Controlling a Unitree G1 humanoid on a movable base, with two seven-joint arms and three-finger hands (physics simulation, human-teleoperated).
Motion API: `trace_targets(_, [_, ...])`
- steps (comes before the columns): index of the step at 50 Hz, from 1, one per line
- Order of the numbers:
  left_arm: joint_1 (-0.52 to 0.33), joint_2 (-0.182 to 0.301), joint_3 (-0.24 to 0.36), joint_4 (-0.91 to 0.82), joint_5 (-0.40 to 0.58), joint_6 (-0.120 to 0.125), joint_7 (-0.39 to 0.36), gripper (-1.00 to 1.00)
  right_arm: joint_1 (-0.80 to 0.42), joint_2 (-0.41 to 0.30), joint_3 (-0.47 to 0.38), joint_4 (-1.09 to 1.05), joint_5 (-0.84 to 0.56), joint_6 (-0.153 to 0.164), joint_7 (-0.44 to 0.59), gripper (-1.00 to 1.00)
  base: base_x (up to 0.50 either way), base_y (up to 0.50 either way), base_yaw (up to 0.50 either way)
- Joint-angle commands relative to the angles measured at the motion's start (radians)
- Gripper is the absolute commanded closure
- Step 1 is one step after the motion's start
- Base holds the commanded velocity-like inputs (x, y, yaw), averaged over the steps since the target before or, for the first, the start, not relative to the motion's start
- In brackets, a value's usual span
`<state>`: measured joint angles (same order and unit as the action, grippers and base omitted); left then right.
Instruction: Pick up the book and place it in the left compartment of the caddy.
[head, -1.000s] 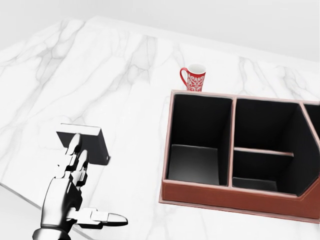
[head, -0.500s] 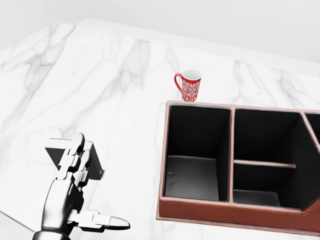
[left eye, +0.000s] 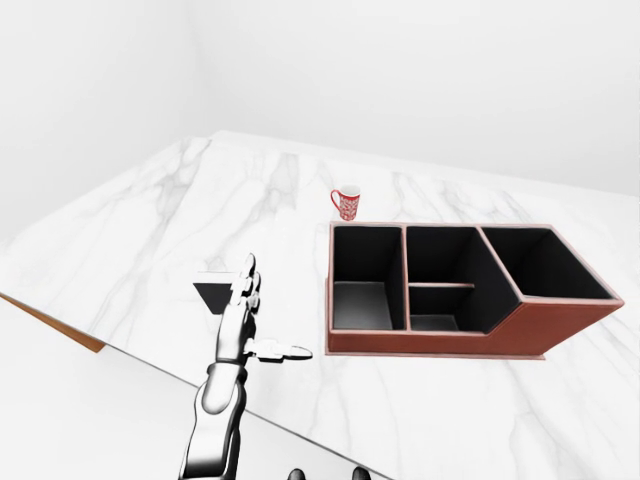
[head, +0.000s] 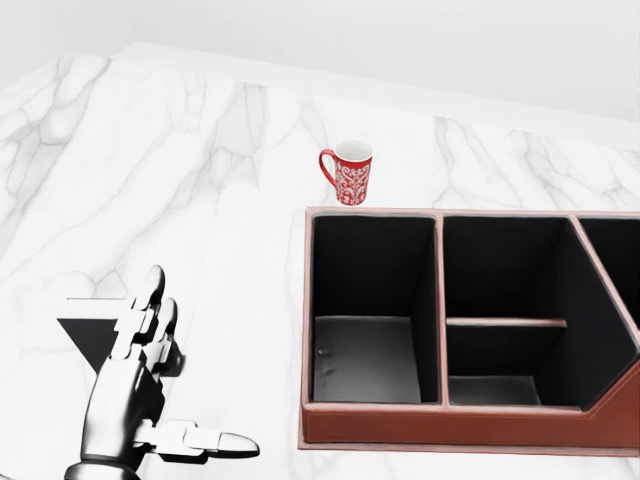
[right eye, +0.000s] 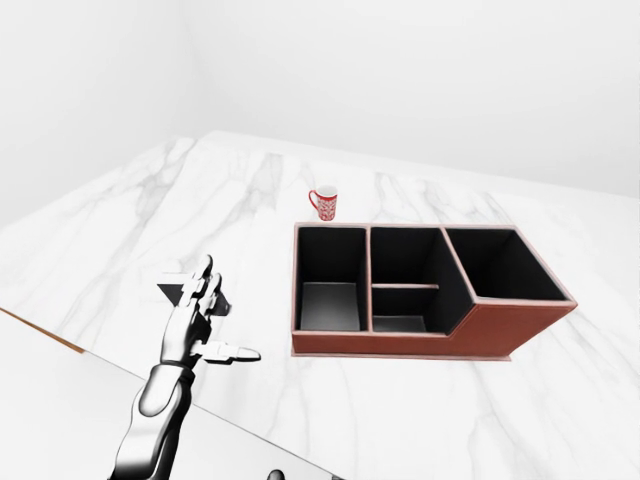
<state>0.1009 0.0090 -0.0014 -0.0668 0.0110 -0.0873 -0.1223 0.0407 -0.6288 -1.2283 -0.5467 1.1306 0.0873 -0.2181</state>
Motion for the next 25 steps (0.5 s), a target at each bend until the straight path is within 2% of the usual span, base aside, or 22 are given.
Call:
trace_targets(1, [0.007,-0.014,0.012,-0.082,0.065,0.000,0.091,-1.00,0.002,-0.005,-0.004,-0.003,0.012,0.000,-0.015,-1.00,0.00,0.00,0.00])
trace_targets(2, [0.008,-0.012,0.010,-0.086,0.066,0.000,0.095,-1.00,0.002,-0.005,-0.004,-0.003,0.012,0.000,-0.015,-1.00,0.00,0.00,0.00])
trace_targets(3, [0.004,-0.012,0.010,-0.106,0.114,0.000,0.129,-1.00,0.001,-0.003,0.001,0.000,0.005,0.000,-0.012,-1.00,0.00,0.00,0.00])
trace_targets(5, [0.008,-0.007,-0.002,-0.150,0.150,0.000,0.135,-1.00,0.001,-0.002,0.000,-0.003,0.010,0.000,-0.016,-1.00,0.00,0.00,0.00])
trace_targets(6, [0.005,-0.005,-0.005,-0.166,0.224,0.000,0.170,-1.00,0.002,0.005,0.007,-0.006,-0.003,0.000,-0.007,-1.00,0.00,0.00,0.00])
trace_targets(10, [0.010,-0.002,-0.002,-0.220,0.314,0.000,0.214,-1.00,0.003,0.002,0.001,-0.007,0.005,0.000,-0.010,-1.00,0.00,0.00,0.00])
trace_targets(11, [0.015,-0.003,-0.005,-0.247,0.349,0.000,0.224,-1.00,0.002,0.000,-0.001,-0.007,0.008,0.000,-0.013,-1.00,0.00,0.00,0.00])
trace_targets(13, [0.020,0.005,-0.008,-0.289,0.483,0.000,0.278,-1.00,0.002,0.010,0.013,-0.003,-0.012,0.000,-0.001,-1.00,0.00,0.00,0.00])
trace_targets(14, [0.020,0.002,-0.005,-0.322,0.551,0.017,0.306,-1.00,0.001,0.013,0.016,-0.003,-0.018,0.000,0.000,-1.00,0.00,0.00,0.00])
trace_targets(15, [0.019,0.001,-0.007,-0.341,0.573,0.039,0.303,-1.00,0.001,0.009,0.012,-0.006,-0.013,0.000,-0.004,-1.00,0.00,0.00,0.00])
trace_targets(16, [0.019,0.001,-0.007,-0.343,0.574,0.040,0.303,-1.00,0.001,0.007,0.010,-0.008,-0.012,0.000,-0.006,-1.00,0.00,0.00,0.00])
trace_targets(17, [0.018,-0.007,-0.009,-0.401,0.633,0.094,0.307,-1.00,0.002,0.007,0.008,-0.009,-0.011,0.000,-0.007,-1.00,0.00,0.00,0.00])
trace_targets(19, [0.013,-0.010,-0.021,-0.441,0.702,0.133,0.314,-1.00,0.001,0.009,0.009,-0.004,-0.016,0.000,-0.006,-1.00,0.00,0.00,0.00])
trace_targets(21, [0.012,-0.003,-0.037,-0.467,0.779,0.151,0.323,-1.00,0.003,0.008,0.002,-0.004,-0.007,0.000,-0.009,-1.00,0.00,0.00,0.00])
trace_targets(22, [0.006,-0.024,-0.036,-0.486,0.837,0.175,0.365,-1.00,0.006,0.005,-0.006,-0.009,0.005,0.000,-0.015,-1.00,0.00,0.00,0.00])
trace_targets(24, [-0.007,-0.042,-0.045,-0.516,0.902,0.175,0.425,-1.00,0.007,0.003,-0.007,-0.010,0.005,0.000,-0.015,-1.00,0.00,0.00,0.00])
trace_targets(25, [0.003,-0.031,-0.067,-0.528,0.908,0.175,0.401,-1.00,0.005,0.011,0.001,-0.004,-0.007,0.000,-0.009,-1.00,0.00,0.00,0.00])
